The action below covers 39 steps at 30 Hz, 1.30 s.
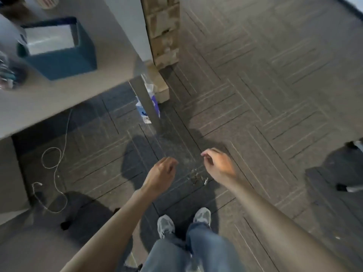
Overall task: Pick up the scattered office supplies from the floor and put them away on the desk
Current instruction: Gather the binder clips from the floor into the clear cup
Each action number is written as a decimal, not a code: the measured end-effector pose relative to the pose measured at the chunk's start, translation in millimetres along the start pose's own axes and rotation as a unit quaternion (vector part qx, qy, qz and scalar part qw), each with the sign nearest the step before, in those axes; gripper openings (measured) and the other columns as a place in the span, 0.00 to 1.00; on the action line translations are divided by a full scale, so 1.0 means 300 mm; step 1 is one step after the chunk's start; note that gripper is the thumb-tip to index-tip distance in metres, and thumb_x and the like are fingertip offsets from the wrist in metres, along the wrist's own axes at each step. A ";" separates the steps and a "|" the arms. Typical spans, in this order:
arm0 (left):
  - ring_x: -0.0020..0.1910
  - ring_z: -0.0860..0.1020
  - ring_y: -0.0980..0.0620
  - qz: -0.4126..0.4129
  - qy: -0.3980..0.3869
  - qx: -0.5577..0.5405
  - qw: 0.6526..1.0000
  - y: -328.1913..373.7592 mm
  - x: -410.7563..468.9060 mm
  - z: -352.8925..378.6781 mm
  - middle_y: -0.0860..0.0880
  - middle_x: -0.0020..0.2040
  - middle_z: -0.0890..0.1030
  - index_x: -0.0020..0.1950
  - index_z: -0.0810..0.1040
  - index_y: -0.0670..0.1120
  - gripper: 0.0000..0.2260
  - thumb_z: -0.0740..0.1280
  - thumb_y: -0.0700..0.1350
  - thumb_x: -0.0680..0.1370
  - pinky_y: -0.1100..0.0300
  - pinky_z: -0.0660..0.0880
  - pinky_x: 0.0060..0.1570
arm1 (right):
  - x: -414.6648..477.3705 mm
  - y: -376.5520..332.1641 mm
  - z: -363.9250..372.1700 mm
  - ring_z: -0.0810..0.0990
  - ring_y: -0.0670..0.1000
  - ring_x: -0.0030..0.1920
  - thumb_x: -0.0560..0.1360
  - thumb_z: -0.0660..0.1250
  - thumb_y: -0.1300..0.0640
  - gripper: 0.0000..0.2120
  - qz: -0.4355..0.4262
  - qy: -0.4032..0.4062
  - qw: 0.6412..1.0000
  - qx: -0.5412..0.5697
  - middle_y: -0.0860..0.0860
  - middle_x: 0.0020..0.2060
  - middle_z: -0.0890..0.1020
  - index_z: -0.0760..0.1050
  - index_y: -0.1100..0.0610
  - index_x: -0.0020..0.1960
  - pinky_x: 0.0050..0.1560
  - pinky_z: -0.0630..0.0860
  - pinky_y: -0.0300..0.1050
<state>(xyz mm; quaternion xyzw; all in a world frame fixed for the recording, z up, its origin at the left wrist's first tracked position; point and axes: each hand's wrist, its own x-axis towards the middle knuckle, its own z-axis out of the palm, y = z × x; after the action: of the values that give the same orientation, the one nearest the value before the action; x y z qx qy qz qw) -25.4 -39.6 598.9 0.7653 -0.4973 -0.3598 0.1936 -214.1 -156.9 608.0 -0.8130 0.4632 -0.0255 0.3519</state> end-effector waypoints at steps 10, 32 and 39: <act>0.59 0.74 0.50 -0.024 -0.113 0.029 0.993 -0.764 0.430 1.122 0.49 0.59 0.76 0.63 0.72 0.46 0.13 0.62 0.45 0.79 0.63 0.67 0.55 | 0.224 1.095 0.950 0.78 0.49 0.55 0.79 0.60 0.59 0.12 0.039 -0.036 0.997 -0.063 0.49 0.57 0.78 0.77 0.54 0.60 0.52 0.70 0.40; 0.74 0.58 0.44 0.135 0.076 0.232 0.960 -1.339 0.782 1.627 0.42 0.75 0.61 0.74 0.61 0.40 0.37 0.51 0.67 0.76 0.46 0.58 0.71 | 0.559 1.475 1.567 0.33 0.46 0.76 0.79 0.42 0.35 0.37 -0.207 -0.102 0.954 -0.190 0.50 0.77 0.36 0.31 0.55 0.77 0.76 0.38 0.44; 0.76 0.50 0.52 0.179 0.027 0.279 0.943 -1.320 0.809 1.631 0.53 0.77 0.55 0.75 0.58 0.51 0.26 0.46 0.59 0.79 0.46 0.52 0.73 | 0.502 1.475 1.566 0.57 0.51 0.76 0.79 0.57 0.48 0.35 -0.209 -0.147 0.953 -0.163 0.52 0.78 0.55 0.43 0.53 0.79 0.73 0.63 0.52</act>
<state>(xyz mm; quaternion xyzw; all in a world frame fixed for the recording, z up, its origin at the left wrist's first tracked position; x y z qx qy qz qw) -83.0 -57.6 -73.1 0.6964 -0.7011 -0.1457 0.0471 -281.0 -158.4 -51.5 -0.9326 0.2240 0.0979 0.2654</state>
